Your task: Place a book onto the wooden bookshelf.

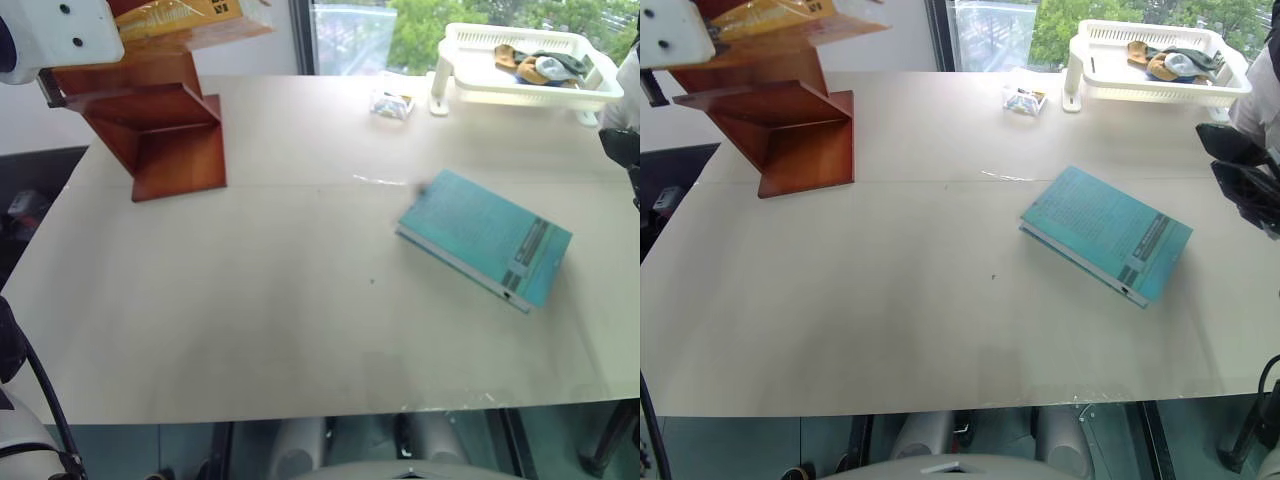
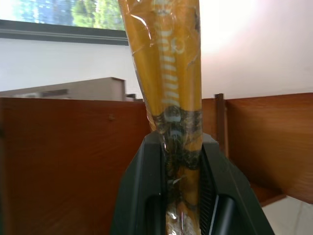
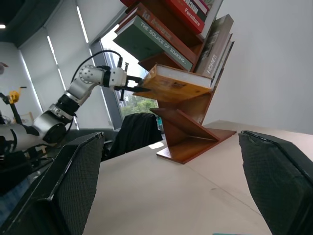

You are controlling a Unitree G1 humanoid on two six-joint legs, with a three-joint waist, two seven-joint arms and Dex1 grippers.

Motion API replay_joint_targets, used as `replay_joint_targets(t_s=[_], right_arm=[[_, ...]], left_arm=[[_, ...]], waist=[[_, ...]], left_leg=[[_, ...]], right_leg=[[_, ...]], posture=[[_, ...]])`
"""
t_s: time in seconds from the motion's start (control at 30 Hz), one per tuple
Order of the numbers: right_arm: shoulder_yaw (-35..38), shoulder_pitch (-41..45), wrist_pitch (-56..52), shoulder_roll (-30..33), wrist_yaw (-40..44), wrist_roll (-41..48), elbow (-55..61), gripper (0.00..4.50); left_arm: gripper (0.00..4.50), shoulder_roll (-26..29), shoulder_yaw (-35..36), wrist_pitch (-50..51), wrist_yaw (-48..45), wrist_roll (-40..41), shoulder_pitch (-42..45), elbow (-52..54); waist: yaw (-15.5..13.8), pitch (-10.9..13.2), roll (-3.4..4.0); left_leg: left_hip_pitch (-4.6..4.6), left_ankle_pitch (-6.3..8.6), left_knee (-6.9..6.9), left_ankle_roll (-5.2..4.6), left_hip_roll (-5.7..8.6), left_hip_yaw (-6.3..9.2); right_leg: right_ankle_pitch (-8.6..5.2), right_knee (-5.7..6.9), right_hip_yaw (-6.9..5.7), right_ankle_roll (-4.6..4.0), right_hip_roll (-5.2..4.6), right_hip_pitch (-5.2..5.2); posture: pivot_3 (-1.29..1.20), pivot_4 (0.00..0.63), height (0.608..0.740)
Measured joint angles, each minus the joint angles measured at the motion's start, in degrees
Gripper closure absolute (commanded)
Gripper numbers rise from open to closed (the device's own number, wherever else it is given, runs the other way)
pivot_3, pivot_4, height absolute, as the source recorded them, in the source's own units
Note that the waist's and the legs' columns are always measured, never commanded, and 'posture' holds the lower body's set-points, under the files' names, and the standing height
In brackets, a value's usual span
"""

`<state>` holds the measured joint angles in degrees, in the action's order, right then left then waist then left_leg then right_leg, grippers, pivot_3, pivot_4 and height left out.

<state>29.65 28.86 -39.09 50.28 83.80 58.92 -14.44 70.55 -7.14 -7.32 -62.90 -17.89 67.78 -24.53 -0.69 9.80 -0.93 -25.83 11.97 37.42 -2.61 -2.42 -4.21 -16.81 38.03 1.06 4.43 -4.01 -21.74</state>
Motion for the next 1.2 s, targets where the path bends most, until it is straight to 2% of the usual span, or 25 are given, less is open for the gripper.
replay_joint_targets(t_s=[0.47,0.77,1.2], right_arm=[[-0.7,1.72,-0.93,0.04,0.39,-0.59,1.26,0.0],[-1.34,2.51,-0.76,0.05,0.28,-1.28,1.99,0.0],[-1.42,3.63,-1.04,0.04,-0.63,-1.01,2.69,0.0]], left_arm=[[4.22,-1.88,-6.63,-4.68,1.2,-10.01,10.67,-17.9],[4.22,-5.16,-11.41,-9.17,4.68,-16.21,18.26,-29.85],[4.22,-6.46,-13.63,-9.43,3.91,-18.74,18.98,-33.64]], waist=[[0.02,0.01,-0.02],[0.13,0.07,-0.11],[1.09,0.11,-0.19]], left_leg=[[-0.01,0.01,0.01,-0.01,0.0,-0.03],[-0.05,0.02,0.02,-0.03,0.0,-0.04],[-0.21,-0.02,0.03,0.03,-0.01,-0.07]], right_leg=[[0.0,0.02,0.01,0.0,-0.01,-0.01],[0.0,0.02,0.02,0.0,-0.01,-0.05],[0.0,0.11,0.04,0.0,-0.02,-0.29]], posture=[[0.0,0.15,0.74],[0.0,0.15,0.74],[0.0,0.15,0.74]])
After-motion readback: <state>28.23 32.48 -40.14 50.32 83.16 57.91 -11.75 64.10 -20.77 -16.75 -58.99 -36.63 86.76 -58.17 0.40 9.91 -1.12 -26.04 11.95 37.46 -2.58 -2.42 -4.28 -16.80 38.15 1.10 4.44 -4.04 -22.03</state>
